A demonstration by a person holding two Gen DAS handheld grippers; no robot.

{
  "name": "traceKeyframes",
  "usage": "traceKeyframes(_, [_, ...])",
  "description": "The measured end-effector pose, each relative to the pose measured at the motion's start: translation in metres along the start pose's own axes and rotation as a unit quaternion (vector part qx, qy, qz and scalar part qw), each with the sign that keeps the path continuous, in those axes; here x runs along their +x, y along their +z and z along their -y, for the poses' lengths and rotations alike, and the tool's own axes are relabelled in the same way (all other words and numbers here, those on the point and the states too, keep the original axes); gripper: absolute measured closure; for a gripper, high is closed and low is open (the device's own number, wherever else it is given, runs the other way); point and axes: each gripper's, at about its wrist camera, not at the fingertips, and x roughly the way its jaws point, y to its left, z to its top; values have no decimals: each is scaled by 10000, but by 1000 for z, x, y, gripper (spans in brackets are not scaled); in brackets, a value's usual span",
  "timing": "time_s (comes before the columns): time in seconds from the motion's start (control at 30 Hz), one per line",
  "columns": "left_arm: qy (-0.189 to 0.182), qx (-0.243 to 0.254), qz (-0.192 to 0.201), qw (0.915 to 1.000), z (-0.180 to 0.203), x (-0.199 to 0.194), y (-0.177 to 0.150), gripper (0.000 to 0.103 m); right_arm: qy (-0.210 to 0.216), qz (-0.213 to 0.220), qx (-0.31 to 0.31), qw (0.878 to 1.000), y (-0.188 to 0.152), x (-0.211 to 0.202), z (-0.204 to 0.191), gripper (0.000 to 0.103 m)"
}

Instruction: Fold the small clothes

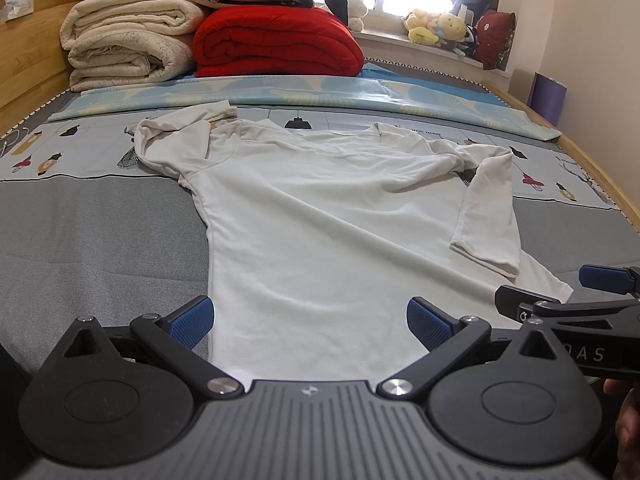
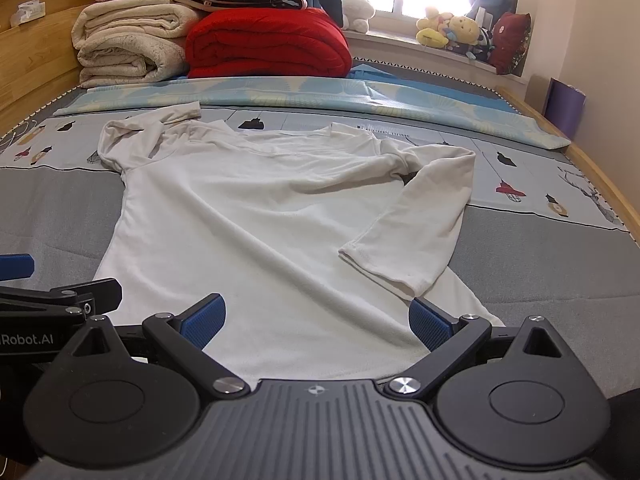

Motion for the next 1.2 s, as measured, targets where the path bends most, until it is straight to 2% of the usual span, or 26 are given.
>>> traceKeyframes(0.4, [-3, 2, 4, 10000, 0, 0, 0, 0, 4, 8, 8, 10000, 0, 0, -1, 6])
traceKeyframes(0.8, [17, 89, 75, 9999, 2, -1, 1, 3, 91, 91, -21, 9999, 0, -3, -2, 14])
traceKeyframes(0.9, [23, 227, 180, 9996, 5, -3, 1, 12, 127, 137, -7, 9998, 1, -3, -2, 16])
traceKeyframes(0.97, [49, 365, 257, 9990, 4, -6, 6, 29, 212, 206, 64, 9995, 4, -5, 1, 22])
traceKeyframes(1.0, [-5, 422, 251, 9988, 1, -6, 12, 34, 269, 294, 190, 9990, 8, -8, 6, 24])
traceKeyframes(1.07, [-219, 639, 320, 9972, -9, -5, 32, 53, 304, 580, 354, 9972, 20, -13, 21, 26])
traceKeyframes(1.13, [-277, 1006, 580, 9928, -21, -4, 55, 54, 171, 903, 330, 9952, 36, -15, 41, 31])
traceKeyframes(1.2, [-295, 1381, 703, 9875, -38, 3, 78, 60, 43, 1113, 205, 9936, 53, -9, 66, 36])
